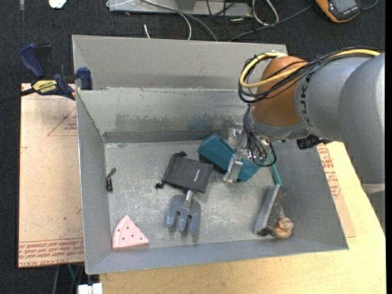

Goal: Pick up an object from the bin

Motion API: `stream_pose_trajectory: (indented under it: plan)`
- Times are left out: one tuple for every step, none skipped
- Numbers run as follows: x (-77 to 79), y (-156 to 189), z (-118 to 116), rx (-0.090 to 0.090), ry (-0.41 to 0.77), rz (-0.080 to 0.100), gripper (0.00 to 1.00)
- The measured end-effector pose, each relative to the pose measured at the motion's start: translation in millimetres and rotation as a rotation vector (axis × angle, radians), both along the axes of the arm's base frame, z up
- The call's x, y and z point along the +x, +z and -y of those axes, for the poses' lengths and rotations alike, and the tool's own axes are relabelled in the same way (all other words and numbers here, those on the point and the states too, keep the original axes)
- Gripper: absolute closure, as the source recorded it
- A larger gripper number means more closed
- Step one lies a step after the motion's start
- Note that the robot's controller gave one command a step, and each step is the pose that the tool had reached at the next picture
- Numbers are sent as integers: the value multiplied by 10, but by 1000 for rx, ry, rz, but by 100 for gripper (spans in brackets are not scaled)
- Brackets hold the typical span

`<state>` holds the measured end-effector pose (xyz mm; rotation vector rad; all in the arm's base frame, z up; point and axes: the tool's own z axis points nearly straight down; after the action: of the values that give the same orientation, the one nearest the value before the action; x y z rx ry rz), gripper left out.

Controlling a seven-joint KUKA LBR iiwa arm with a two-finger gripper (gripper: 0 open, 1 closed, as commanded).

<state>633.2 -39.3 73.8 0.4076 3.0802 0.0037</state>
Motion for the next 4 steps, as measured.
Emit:
stream_pose_trajectory:
  plan:
    - [-87,-20,-5,5,-18,-13,100]
    - [-87,-20,-5,5,-18,-13,100]
    - [-105,77,-6,5,-17,-17,100]
    - [-103,180,-8,4,-16,-16,100]
